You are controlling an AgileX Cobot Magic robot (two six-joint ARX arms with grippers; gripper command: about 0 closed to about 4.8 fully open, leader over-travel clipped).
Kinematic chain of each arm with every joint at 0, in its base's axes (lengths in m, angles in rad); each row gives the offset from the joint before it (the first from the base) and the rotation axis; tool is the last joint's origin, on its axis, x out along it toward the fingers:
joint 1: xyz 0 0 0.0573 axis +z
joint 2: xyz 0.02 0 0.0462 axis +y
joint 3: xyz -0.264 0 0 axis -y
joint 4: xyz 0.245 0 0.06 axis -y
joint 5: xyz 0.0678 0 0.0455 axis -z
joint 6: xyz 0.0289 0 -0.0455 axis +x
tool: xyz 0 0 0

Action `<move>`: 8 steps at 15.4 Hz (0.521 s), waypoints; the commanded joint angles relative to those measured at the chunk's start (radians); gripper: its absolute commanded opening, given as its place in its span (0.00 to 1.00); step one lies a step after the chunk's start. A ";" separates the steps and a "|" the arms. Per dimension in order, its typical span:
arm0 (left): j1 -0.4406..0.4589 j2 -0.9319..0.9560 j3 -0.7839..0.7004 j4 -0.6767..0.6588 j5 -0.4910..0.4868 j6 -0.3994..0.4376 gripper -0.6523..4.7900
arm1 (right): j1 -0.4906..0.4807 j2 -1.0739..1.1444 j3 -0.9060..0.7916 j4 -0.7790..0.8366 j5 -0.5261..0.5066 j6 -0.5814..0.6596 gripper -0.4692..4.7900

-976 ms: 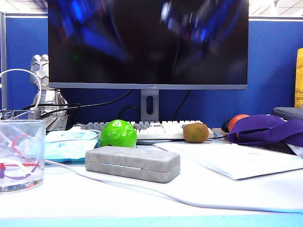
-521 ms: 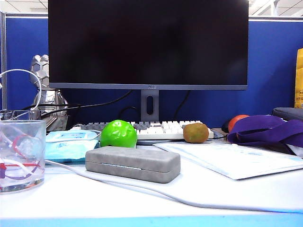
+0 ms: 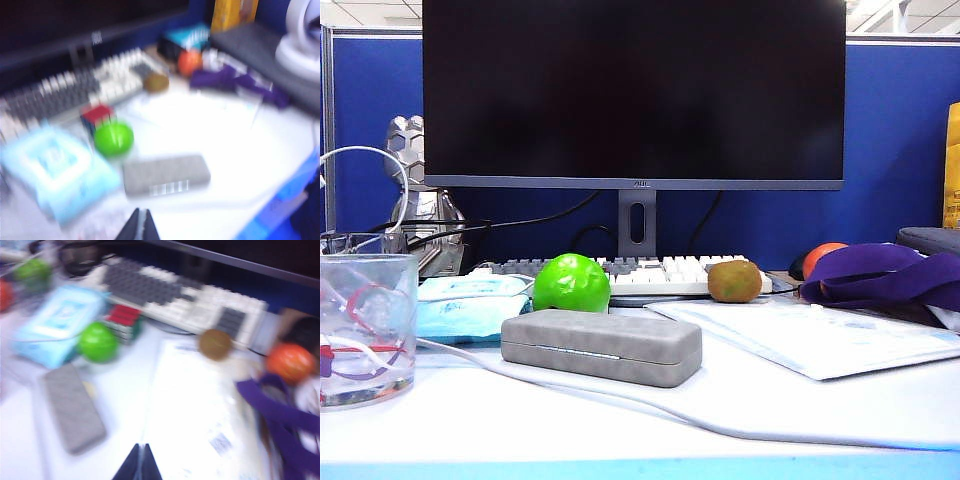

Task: Pick up the glasses, fold the temples of the glasses, place the glasses into the glasses case, and finally close the glasses case.

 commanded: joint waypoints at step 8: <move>0.000 -0.051 -0.484 0.417 0.068 -0.146 0.11 | 0.000 -0.426 -0.661 0.367 0.097 0.170 0.09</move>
